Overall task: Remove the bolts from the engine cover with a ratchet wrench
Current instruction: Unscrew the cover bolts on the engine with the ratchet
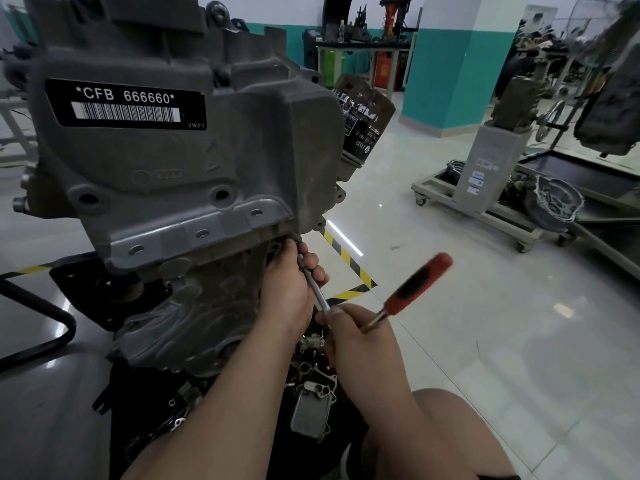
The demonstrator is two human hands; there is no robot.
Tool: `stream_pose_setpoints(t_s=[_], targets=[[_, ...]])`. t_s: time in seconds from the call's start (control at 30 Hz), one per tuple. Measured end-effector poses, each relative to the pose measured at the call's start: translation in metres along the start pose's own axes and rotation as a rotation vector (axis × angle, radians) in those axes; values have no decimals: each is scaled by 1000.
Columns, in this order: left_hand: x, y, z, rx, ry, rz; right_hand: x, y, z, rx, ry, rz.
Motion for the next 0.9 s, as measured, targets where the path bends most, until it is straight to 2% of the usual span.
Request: stream_pose_setpoints(t_s=[0.1, 0.13, 0.2, 0.3, 0.4, 0.53, 0.63, 0.73, 0.9], targets=[[-1, 0, -1, -16, 12, -9, -6, 0, 3, -294, 643, 46], [-2, 1, -1, -19, 6, -13, -7, 0, 4, -332, 725, 33], [-2, 2, -2, 1, -1, -25, -8, -3, 1, -347, 698, 19], [-4, 4, -4, 8, -12, -35, -7, -6, 1, -226, 369, 2], [-5, 3, -5, -10, -57, -35, -4, -6, 4, 58, -125, 14], [-4, 3, -4, -14, -73, -48, -3, -7, 4, 412, -857, 139], [-4, 1, -3, 10, -97, -38, -2, -6, 1, 576, -1262, 235], [-5, 1, -2, 28, -156, -54, 3, -3, -3, 639, -1432, 283], [-5, 2, 0, 47, -184, -82, 8, -1, -9, 654, -1438, 275]])
Point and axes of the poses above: each hand's wrist, its own y-axis away from the middle knuckle, its own x-axis out of the palm, z = x × y, the point moved 1 cm from there along -y, towards the middle knuckle, and after that the axes turned 9 degrees about -x, right-handed, at the moved point
